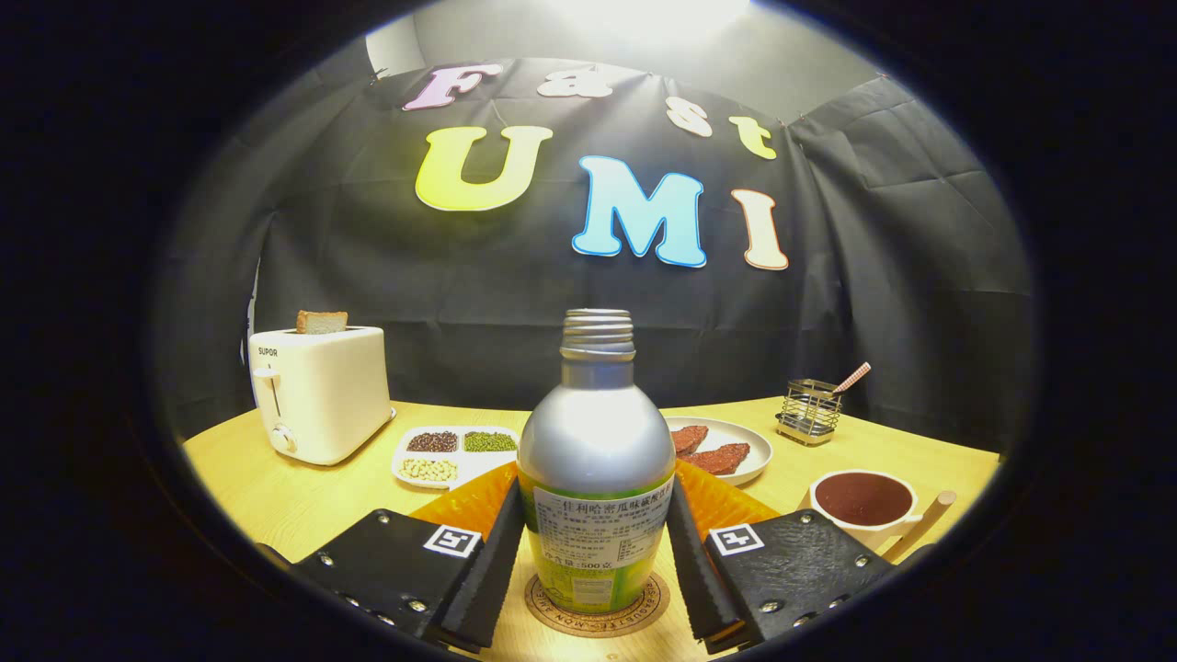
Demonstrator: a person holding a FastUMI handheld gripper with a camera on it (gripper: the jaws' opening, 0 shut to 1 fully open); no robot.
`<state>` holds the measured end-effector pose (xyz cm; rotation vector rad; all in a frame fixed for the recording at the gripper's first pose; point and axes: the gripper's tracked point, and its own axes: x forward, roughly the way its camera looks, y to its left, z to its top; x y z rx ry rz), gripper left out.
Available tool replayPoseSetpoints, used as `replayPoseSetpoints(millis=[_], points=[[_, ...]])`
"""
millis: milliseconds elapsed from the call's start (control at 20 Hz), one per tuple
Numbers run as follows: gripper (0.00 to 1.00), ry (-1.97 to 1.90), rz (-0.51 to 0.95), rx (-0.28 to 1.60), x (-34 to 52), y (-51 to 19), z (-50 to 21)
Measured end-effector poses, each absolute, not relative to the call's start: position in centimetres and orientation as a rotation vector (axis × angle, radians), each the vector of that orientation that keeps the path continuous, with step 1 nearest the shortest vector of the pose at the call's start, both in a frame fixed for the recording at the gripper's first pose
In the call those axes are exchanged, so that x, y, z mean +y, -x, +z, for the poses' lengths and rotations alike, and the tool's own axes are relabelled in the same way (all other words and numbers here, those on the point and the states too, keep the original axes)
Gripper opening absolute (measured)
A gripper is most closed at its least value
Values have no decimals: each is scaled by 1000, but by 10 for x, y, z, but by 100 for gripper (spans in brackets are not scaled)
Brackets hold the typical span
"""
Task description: Take the bottle from table, then pour the juice into the cup, finally place the bottle on the coaster
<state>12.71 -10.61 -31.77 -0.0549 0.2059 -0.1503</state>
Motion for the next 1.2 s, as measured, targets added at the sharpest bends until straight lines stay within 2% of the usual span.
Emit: replayPoseSetpoints(millis=[150, 250, 300, 950, 1200], points=[[81, 54, -162, 208, -109, -124, -314], [99, 77, -141, 180, -105, -119, -302], [97, 90, -134, 164, -102, -115, -290], [97, 91, 19, 76, -23, -48, -53], [97, 55, 56, 49, -12, -32, -24]])
